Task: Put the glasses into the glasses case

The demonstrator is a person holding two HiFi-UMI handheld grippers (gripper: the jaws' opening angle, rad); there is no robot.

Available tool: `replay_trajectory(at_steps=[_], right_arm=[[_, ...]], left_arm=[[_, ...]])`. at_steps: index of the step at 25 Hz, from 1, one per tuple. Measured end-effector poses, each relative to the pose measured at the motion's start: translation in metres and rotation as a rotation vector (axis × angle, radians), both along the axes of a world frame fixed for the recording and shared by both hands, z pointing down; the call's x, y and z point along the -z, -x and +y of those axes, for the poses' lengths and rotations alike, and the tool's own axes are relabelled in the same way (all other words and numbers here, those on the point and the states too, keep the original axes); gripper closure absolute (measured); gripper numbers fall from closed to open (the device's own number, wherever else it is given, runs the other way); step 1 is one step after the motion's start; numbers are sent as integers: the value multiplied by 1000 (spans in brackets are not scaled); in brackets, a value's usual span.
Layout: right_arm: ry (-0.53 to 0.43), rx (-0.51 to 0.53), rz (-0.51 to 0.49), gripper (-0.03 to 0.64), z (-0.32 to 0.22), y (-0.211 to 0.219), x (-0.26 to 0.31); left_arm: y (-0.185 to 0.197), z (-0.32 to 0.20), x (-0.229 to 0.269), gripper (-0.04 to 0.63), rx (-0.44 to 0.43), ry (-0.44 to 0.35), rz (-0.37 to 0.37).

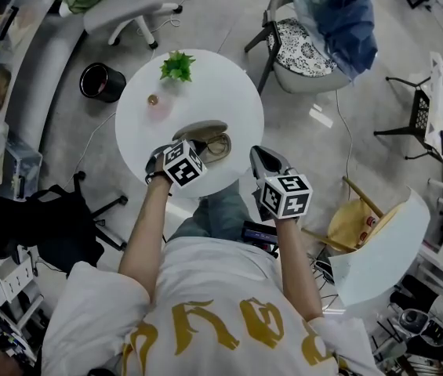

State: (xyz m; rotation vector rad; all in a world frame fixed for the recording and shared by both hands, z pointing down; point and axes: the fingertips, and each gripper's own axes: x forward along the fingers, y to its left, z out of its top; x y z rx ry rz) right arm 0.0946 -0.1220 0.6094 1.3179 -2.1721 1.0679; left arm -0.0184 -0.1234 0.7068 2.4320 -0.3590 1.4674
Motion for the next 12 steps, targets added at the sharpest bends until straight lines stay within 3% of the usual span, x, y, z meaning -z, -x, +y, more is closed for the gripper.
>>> replay_trajectory(at_steps=[8, 12], right_arm=[[-13, -5, 9, 601, -3, -5, 5], [-16, -7, 14, 601, -4, -6, 8]], left_arm=[[-1, -5, -14, 571, -6, -31, -52], [0, -4, -16, 521, -2, -21, -59]])
